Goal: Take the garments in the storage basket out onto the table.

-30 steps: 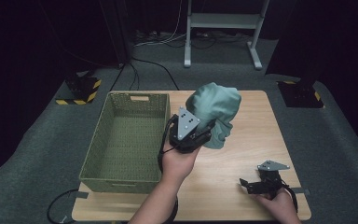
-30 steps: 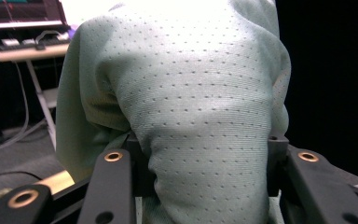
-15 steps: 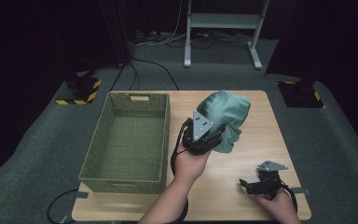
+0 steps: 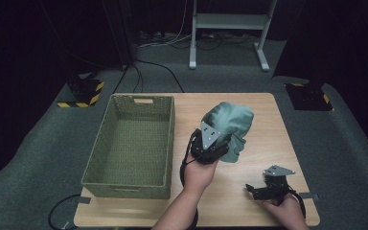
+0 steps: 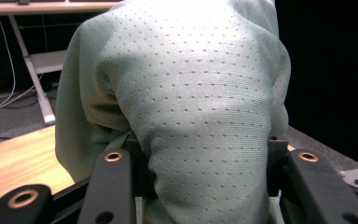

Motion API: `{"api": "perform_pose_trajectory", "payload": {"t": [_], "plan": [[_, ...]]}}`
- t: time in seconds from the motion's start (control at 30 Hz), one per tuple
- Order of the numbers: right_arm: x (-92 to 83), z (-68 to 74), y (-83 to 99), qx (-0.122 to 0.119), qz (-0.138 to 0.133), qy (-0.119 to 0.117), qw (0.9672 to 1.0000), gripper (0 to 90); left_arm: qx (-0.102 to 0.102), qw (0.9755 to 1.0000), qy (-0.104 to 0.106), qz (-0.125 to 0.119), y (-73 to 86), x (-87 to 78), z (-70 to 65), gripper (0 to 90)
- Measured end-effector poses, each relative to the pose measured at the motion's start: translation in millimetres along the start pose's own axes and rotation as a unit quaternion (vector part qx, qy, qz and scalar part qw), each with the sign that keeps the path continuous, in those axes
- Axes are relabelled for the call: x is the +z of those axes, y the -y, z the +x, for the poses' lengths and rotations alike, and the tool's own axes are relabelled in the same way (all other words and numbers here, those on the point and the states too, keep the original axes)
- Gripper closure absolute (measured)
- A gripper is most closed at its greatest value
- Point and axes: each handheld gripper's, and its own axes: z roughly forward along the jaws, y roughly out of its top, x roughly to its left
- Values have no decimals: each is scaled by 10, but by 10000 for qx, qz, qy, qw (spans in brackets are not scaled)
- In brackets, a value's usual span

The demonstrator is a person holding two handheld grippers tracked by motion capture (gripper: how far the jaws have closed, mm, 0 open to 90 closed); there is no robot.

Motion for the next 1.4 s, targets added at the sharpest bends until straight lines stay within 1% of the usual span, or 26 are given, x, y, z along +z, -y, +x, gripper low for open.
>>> {"api": "perform_pose_trajectory", "payload": {"t": [0.07, 0.17, 0.23, 0.33, 0.43, 0.5, 0.53, 0.6, 0.73, 0.93, 1.0, 1.07, 1.2, 1.23, 1.33, 1.4], "plan": [[-3, -7, 1, 15, -9, -23, 10000, 0, 11, 10000, -53, 25, 40, 19, -6, 536], [-8, -18, 2, 74, -30, -66, 9999, 0, -24, 9999, -107, 49, 91, 41, -10, 536], [-6, -16, 2, 47, -32, -52, 10000, 0, -21, 9999, -117, 92, 121, 60, -16, 536], [-7, -19, 3, 55, -36, -61, 10000, 0, -32, 9997, -153, 194, 217, 118, -12, 536], [-6, -18, 3, 50, -35, -55, 10000, 0, -124, 9993, -136, 323, 308, 165, 7, 536], [-5, -16, 3, 46, -35, -52, 10000, 0, -136, 9990, -140, 395, 359, 185, 22, 536], [-5, -16, 2, 44, -35, -50, 10000, 0, -136, 9990, -140, 395, 359, 185, 22, 536], [-3, -13, 2, 34, -33, -39, 10000, 0, -167, 9987, -142, 461, 422, 210, 51, 536], [-2, -5, 1, 21, -8, -12, 10000, 0, -194, 9982, -142, 552, 484, 245, 79, 536], [-7, -21, 3, 65, -39, -61, 10000, 0, -216, 9976, -146, 638, 544, 292, 82, 536], [-7, -18, 3, 63, -32, -54, 10000, 0, -229, 9973, -147, 689, 569, 311, 87, 536], [-8, -20, 3, 73, -37, -62, 9999, 0, -299, 9965, -132, 771, 615, 346, 102, 535], [-8, -22, 4, 84, -45, -68, 9999, 0, -290, 9953, -141, 915, 687, 402, 116, 535], [-8, -22, 4, 84, -45, -68, 9999, 0, -290, 9953, -141, 915, 687, 402, 116, 535], [-8, -21, 4, 77, -41, -64, 9999, 0, -367, 9936, -150, 1058, 768, 452, 155, 534], [-8, -21, 3, 74, -37, -61, 9999, 0, -375, 9933, -157, 1084, 782, 462, 161, 534]]}}
